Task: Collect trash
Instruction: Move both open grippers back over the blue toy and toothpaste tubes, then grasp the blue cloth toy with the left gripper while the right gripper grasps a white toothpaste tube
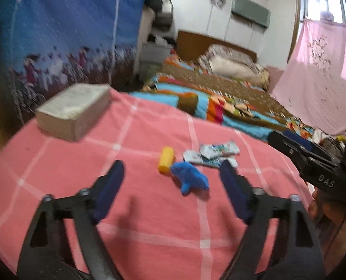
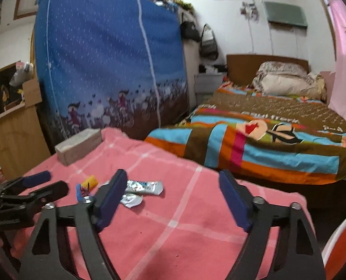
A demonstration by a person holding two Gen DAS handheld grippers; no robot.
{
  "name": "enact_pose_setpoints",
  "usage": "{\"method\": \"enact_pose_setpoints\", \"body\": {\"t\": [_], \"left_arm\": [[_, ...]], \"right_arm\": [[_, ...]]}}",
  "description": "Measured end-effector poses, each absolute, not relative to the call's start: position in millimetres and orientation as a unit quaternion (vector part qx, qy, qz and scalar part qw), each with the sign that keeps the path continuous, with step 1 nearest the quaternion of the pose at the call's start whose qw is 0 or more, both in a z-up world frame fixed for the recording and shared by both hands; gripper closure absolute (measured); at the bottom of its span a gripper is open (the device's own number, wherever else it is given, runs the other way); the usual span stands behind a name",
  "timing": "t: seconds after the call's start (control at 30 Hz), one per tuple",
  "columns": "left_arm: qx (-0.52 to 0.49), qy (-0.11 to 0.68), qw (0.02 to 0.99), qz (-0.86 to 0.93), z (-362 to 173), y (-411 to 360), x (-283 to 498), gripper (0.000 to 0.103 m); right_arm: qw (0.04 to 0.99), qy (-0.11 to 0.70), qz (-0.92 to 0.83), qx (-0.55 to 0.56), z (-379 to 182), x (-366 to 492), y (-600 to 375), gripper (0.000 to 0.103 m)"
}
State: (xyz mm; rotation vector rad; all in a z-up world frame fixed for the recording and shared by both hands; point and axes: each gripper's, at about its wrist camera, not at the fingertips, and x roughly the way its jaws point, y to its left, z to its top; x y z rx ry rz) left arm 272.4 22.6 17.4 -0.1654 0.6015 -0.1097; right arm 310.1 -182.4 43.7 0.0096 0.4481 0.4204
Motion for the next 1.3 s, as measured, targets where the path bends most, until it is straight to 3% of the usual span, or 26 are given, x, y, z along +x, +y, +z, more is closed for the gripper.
{"method": "enact_pose_setpoints", "body": {"t": [0.13, 0.27, 0.43, 0.9, 1.07, 1.3], "left_arm": [[-0.081, 0.332, 0.936, -0.084, 10, 15, 280, 0.053], [-0.092, 0.352, 0.926, -0.101, 4, 15, 286, 0.074], [-0.136, 0.335, 0.928, -0.095, 7, 31, 279, 0.075], [-0.181, 0.339, 0.919, -0.086, 5, 63, 261, 0.075], [-0.181, 0.34, 0.918, -0.091, 5, 62, 261, 0.075], [-0.171, 0.336, 0.921, -0.101, 7, 59, 254, 0.075]], "right_arm": [[0.942, 0.25, 0.222, -0.02, 38, 318, -169, 0.039], [0.926, 0.284, 0.244, -0.04, 30, 326, -156, 0.04], [0.899, 0.337, 0.277, -0.043, 19, 340, -147, 0.049], [0.872, 0.371, 0.303, -0.104, 11, 349, -109, 0.049], [0.873, 0.363, 0.299, -0.132, 11, 336, -100, 0.075], [0.883, 0.367, 0.264, -0.126, 12, 313, -101, 0.078]]}}
